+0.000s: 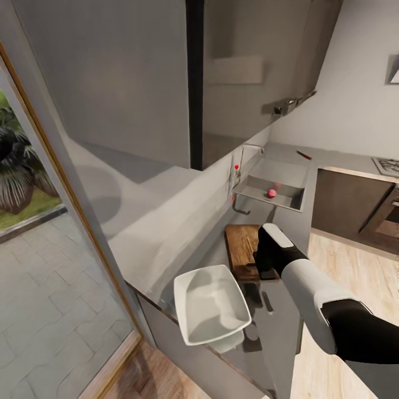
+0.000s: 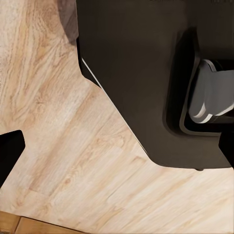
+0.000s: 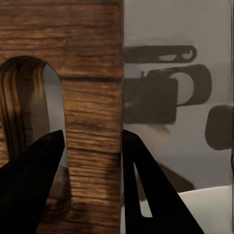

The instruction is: In the kitchen, take the Vidalia onion out of the sink, dice it on the chopping board with the paring knife, put the diced onion into the bowl on the countertop, then place both the paring knife and the chopping board into the sink.

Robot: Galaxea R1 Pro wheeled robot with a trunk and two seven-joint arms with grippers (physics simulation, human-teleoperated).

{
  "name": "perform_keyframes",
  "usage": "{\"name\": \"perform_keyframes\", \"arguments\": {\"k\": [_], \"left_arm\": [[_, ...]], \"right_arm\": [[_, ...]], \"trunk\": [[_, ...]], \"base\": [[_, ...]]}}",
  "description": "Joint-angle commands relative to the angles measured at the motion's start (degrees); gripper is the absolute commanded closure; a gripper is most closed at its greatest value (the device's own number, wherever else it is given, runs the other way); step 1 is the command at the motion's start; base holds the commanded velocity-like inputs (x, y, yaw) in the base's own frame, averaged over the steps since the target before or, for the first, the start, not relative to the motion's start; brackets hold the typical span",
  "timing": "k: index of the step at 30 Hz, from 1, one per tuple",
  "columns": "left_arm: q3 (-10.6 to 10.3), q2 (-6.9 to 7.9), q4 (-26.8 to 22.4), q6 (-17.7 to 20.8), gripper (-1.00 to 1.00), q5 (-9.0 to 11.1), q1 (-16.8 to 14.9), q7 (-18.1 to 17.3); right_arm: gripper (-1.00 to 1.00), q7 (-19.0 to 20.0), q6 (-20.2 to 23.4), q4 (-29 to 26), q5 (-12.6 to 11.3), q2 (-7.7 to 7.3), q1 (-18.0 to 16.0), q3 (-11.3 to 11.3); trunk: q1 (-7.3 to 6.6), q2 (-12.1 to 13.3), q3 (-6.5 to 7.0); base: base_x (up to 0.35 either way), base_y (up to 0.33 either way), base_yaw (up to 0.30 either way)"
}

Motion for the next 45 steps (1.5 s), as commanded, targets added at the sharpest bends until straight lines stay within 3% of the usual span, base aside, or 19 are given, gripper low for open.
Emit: {"name": "perform_keyframes", "arguments": {"k": [1, 27, 45], "left_arm": [[0.01, -0.01, -0.02, -0.15, -1.00, 0.02, -0.01, 0.00], [0.01, -0.01, -0.02, -0.15, -1.00, 0.02, -0.01, 0.00], [0.01, 0.03, -0.02, -0.15, -1.00, 0.04, -0.01, 0.00]], "right_arm": [[1.00, -0.07, -0.68, -0.02, -0.53, -0.07, -0.06, 0.48], [1.00, 0.02, -0.52, -2.25, -0.54, -0.07, -0.06, 0.03], [1.00, 0.02, -0.45, -2.40, -0.56, -0.07, -0.06, 0.03]], "trunk": [[0.03, -0.10, -0.01], [0.03, -0.10, 2.32], [0.03, -0.10, 3.96]], "base": [[0.000, 0.000, -0.093], [0.000, -0.003, -0.030], [-0.022, -0.267, 0.032]]}}
